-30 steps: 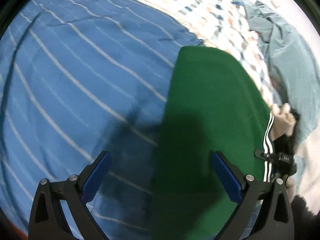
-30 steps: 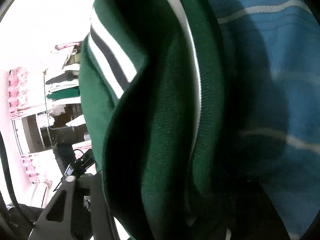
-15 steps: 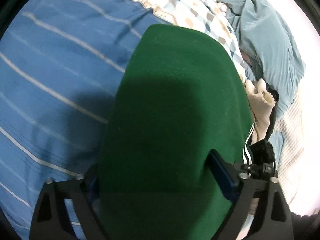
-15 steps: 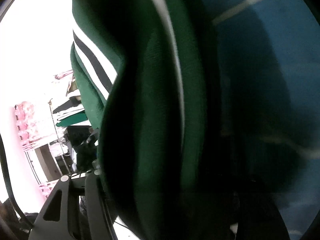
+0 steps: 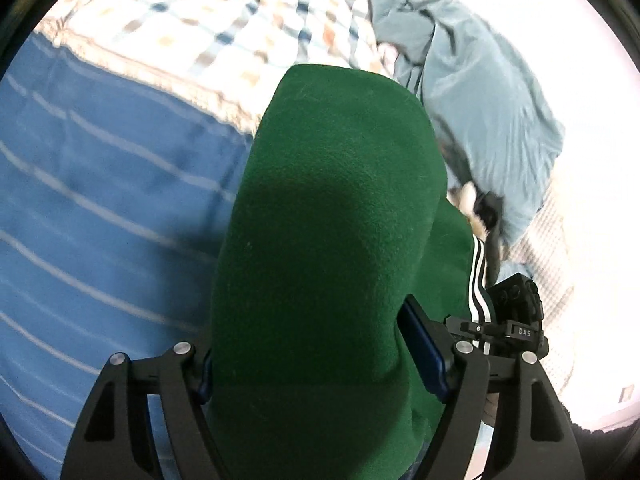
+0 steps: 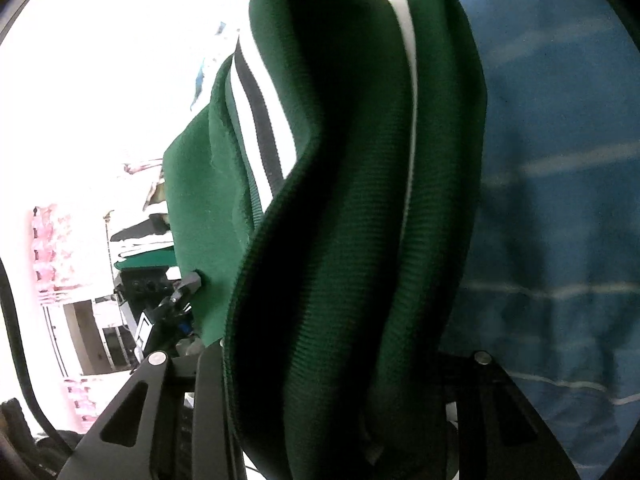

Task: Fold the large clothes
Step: 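Grasp the folded jacket bundle with both grippers and lift it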

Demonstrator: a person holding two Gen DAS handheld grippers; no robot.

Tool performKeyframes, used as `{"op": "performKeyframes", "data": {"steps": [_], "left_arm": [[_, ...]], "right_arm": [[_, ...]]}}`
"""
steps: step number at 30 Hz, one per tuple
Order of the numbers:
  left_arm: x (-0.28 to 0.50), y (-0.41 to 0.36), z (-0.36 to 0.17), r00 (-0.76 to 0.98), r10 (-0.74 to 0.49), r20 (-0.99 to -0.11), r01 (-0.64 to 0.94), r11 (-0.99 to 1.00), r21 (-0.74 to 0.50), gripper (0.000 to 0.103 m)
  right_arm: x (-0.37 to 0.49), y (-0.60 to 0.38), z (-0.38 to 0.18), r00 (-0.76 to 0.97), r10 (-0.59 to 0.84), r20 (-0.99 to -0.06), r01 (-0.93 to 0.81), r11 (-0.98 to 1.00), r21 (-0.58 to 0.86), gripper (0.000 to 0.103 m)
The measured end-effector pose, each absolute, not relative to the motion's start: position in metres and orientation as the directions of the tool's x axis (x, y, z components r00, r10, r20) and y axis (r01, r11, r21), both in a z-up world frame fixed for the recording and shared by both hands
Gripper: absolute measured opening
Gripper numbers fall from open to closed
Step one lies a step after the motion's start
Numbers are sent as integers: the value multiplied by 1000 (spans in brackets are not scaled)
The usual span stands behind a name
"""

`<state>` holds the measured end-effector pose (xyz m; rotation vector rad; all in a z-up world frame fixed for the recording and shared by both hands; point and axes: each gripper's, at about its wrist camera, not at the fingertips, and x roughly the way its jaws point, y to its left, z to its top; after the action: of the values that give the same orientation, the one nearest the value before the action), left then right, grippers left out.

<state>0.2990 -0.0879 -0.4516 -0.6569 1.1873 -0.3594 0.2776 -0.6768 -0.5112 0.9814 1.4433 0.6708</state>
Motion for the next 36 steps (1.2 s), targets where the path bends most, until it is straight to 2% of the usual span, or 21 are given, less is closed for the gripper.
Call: {"op": "performKeyframes", "data": {"steps": [8,13,21,27,31,32,34,36], "left_arm": [[382,10,-418,360,-603,-712,-16,759,-651,74],[453,68,-413,367,-584,-724,18,782,-622,74],[549,116,-446,367,-547,-753,2,810,-587,74],[614,137,-498,358,-530,-769,-57,809,-584,74],[645,133,-531,346,-476,-809,-70,846,-528,74],[646,132,-537,338,-466,-818,-72,853,-516,76],[645,132,-550,336,-447,-829,-64,867,-493,86],[638,127,-556,368,-410,-835,-34,891,-452,92]], "right_arm": [[342,-588,-445,121,849,-515,138,499,855,41],[408,-537,-429,160,846,-509,116,495,861,41],[542,-468,-453,174,854,-490,123,475,871,41],[647,-427,-483,128,833,-539,126,525,842,41],[703,-415,-503,103,809,-578,122,566,815,41],[714,-412,-509,97,797,-596,123,585,802,41],[729,-410,-521,70,785,-615,133,604,786,43],[735,-409,-531,41,769,-638,146,627,765,57]]}}
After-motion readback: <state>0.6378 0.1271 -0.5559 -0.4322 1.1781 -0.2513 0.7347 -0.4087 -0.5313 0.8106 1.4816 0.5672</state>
